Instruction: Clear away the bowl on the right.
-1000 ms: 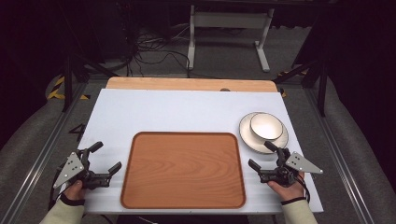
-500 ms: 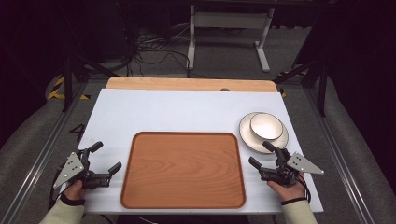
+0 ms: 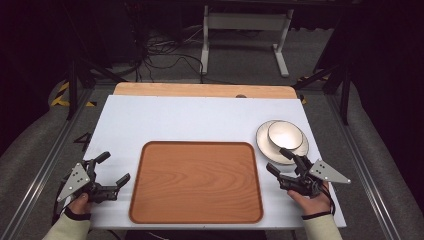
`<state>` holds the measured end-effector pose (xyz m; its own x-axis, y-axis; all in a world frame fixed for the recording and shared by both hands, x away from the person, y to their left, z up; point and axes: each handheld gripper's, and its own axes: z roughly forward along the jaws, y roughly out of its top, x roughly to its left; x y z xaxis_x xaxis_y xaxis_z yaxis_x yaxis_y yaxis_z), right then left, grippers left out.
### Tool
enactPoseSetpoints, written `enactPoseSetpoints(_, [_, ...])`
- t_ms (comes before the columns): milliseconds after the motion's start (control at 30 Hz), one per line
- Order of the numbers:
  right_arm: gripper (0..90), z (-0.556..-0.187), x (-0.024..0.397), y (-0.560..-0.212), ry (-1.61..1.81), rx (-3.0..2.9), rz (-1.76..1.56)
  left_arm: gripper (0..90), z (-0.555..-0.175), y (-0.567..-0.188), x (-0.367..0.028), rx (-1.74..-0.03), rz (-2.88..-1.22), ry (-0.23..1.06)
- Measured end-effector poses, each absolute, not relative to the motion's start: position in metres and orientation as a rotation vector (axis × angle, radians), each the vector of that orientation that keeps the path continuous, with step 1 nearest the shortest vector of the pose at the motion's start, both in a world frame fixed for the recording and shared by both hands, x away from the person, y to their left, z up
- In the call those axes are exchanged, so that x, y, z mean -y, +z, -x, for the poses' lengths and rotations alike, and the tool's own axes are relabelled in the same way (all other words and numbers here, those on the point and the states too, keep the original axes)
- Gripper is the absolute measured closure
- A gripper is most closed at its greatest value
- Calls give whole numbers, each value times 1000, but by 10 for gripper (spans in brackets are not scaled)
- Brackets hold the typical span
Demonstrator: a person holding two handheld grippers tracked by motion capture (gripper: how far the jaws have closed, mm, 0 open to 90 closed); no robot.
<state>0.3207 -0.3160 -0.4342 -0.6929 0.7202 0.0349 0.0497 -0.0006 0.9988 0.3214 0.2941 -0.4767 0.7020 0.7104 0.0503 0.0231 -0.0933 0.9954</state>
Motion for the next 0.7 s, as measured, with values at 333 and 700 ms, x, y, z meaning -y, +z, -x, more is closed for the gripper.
enactPoseSetpoints(333, [249, -320, 309, -416, 1702, -1794, -784, 2, -321, -477, -294, -616, -1575, 641])
enactPoseSetpoints(700, [281, -319, 308, -401, 1681, -1778, -757, 2, -321, -477, -294, -617, -1576, 640])
